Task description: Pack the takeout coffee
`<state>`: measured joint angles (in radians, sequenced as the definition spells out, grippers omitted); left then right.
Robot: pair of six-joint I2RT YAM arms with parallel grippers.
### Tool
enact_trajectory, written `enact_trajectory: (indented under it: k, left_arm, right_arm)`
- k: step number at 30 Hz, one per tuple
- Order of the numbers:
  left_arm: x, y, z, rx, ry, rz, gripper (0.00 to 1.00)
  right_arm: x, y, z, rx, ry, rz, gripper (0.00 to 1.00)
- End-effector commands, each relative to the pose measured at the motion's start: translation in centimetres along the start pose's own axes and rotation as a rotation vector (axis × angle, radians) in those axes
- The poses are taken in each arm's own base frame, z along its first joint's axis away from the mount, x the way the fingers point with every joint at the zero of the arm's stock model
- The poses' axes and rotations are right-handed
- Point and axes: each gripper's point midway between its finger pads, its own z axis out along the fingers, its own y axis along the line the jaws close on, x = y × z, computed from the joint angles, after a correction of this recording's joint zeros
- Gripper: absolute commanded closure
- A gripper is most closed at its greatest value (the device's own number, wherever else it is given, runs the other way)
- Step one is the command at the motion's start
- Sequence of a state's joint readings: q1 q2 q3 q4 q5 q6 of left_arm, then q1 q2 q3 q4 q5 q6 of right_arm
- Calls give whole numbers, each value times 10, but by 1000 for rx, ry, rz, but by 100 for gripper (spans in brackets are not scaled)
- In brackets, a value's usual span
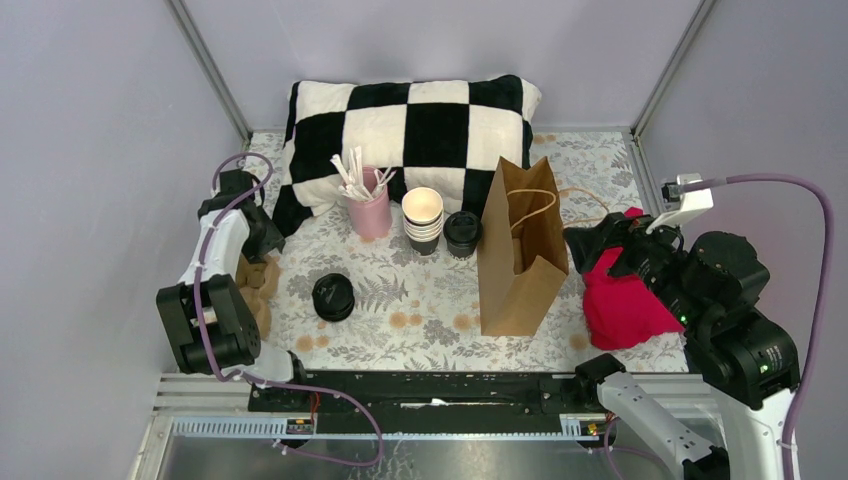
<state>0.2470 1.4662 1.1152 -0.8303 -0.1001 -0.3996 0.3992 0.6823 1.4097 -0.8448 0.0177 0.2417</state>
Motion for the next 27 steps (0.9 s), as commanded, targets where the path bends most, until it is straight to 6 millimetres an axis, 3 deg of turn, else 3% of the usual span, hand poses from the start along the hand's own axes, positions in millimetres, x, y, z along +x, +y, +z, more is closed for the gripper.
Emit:
enact_trajectory:
  k: [1,10,22,27]
  left_arm:
    - [-6,-2,10,5,-22,-6,56]
    - [-9,8,18,-55,-49,0,59]
    - [-5,16,18,-79,-70,2,78]
    - [-7,14,10,-58,-97,-1,74]
  right_arm:
    - [-9,-7,-8,35,-44,-40,0]
    - [-8,-5,-3,27,-36,-51,0]
    - [-7,-3,-2,15,-34,-44,0]
    - [-5,-2,0,8,-26,-40,0]
